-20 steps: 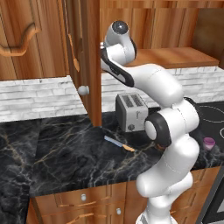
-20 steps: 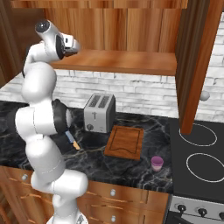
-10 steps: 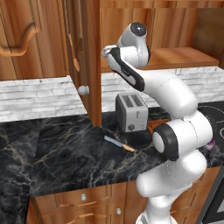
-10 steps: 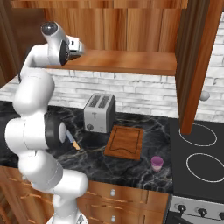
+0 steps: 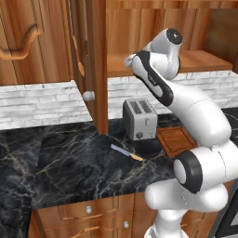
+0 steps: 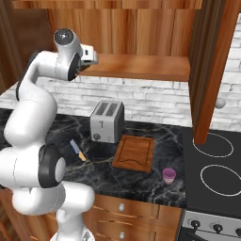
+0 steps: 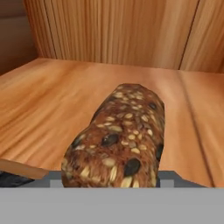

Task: Pick the bread, place it on the cutting board, pick the jam, place it on the counter, and close the cabinet.

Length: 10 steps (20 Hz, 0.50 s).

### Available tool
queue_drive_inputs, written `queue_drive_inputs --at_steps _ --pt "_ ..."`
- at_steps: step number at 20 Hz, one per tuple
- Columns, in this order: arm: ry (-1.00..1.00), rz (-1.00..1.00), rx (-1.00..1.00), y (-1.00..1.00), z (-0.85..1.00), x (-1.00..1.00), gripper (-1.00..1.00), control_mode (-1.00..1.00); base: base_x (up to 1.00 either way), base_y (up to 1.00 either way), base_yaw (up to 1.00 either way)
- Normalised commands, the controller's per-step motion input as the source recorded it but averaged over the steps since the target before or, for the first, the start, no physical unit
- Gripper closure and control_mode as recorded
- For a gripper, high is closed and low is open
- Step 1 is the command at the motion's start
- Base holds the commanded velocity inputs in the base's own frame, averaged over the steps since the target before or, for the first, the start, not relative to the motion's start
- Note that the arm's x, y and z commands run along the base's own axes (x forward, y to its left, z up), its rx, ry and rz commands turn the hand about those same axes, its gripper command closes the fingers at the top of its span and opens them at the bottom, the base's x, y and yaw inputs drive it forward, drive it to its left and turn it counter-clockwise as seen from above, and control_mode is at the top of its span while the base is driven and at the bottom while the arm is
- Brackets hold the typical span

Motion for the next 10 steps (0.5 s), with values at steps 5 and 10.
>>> queue_drive_inputs --at_steps 5,10 --pt "0.00 0.02 0.00 -0.21 0.00 -0.51 1.00 -1.00 0.00 0.00 0.00" --pt "0.00 0.00 0.00 -0.24 0.00 -0.50 1.00 -1.00 0.00 0.00 0.00"
